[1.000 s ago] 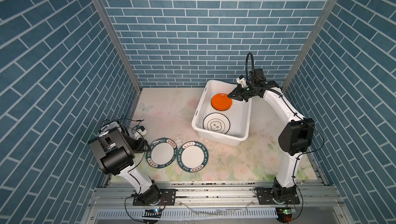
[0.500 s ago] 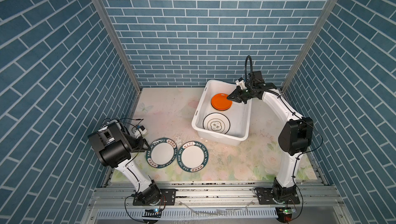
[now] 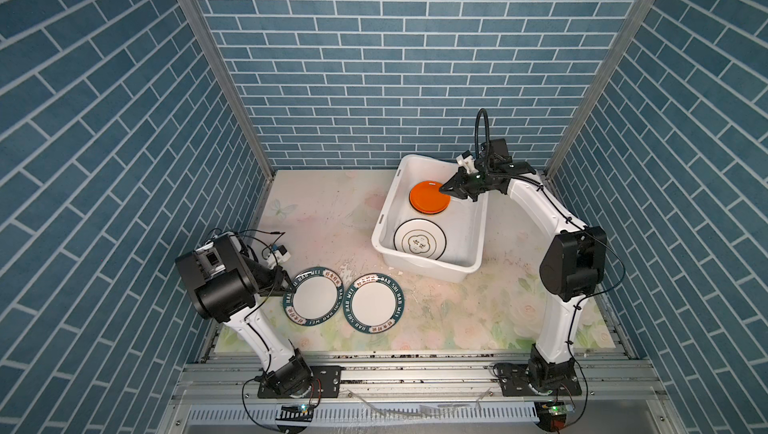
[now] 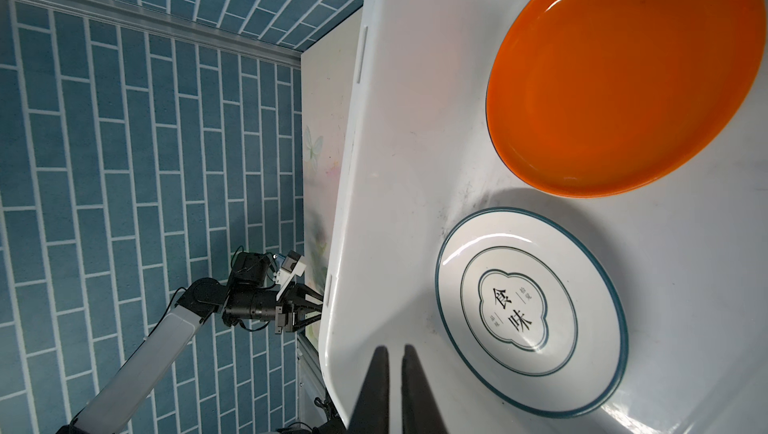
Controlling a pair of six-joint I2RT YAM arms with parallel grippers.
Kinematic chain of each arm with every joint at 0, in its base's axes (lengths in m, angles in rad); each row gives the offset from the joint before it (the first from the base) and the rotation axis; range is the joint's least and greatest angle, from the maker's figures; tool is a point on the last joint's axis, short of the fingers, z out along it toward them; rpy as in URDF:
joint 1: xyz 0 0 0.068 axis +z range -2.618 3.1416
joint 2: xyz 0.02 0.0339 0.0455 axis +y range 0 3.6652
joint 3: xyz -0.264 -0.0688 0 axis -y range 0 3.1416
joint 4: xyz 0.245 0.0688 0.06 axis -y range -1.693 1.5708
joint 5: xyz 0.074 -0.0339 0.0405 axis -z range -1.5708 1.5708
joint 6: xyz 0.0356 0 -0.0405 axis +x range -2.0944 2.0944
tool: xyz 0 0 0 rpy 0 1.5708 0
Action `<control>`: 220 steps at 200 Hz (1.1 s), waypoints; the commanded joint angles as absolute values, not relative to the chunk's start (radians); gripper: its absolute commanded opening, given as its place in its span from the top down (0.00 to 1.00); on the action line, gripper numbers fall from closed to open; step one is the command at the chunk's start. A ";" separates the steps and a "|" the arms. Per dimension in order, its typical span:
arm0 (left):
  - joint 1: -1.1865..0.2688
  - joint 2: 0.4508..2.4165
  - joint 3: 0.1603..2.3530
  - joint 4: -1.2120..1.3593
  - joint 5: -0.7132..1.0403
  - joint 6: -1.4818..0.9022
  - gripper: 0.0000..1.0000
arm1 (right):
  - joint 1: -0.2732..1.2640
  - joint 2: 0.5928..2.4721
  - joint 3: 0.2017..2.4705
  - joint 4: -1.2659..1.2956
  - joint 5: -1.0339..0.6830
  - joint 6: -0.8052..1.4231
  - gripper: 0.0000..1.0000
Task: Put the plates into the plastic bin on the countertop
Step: 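Lower the left gripper to the rim of the larger green-rimmed plate, then close the left gripper on the plate rim and lift it upright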
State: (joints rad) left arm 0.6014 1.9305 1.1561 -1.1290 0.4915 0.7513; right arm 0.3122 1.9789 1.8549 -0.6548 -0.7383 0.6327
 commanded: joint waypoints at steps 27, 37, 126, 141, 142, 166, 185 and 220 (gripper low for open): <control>0.595 1.951 1.143 -1.128 0.501 0.753 0.63 | 0.313 1.948 1.824 -0.616 -0.753 0.661 0.91; 0.595 1.950 1.144 -1.132 0.504 0.756 0.65 | 0.313 1.947 1.820 -0.613 -0.754 0.663 0.91; 0.595 1.926 1.168 -1.168 0.534 0.767 0.83 | 0.313 1.946 1.807 -0.588 -0.759 0.673 0.92; 0.595 1.914 1.176 -1.178 0.536 0.772 0.87 | 0.313 1.948 1.805 -0.582 -0.762 0.678 0.93; 0.594 1.913 1.177 -1.180 0.537 0.772 0.87 | 0.313 1.948 1.807 -0.581 -0.762 0.679 0.93; 0.595 1.897 1.201 -1.200 0.541 0.771 0.91 | 0.313 1.953 1.807 -0.567 -0.765 0.688 0.93; 0.595 1.889 1.225 -1.221 0.546 0.772 0.95 | 0.313 1.959 1.811 -0.558 -0.770 0.693 0.93; 0.595 1.870 1.271 -1.258 0.556 0.768 1.00 | 0.313 1.965 1.816 -0.547 -0.775 0.696 0.93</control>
State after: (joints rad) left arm 0.5972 1.9072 1.2320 -1.2392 0.5606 0.7597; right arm 0.3122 1.9785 1.8164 -0.5713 -0.7559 0.6769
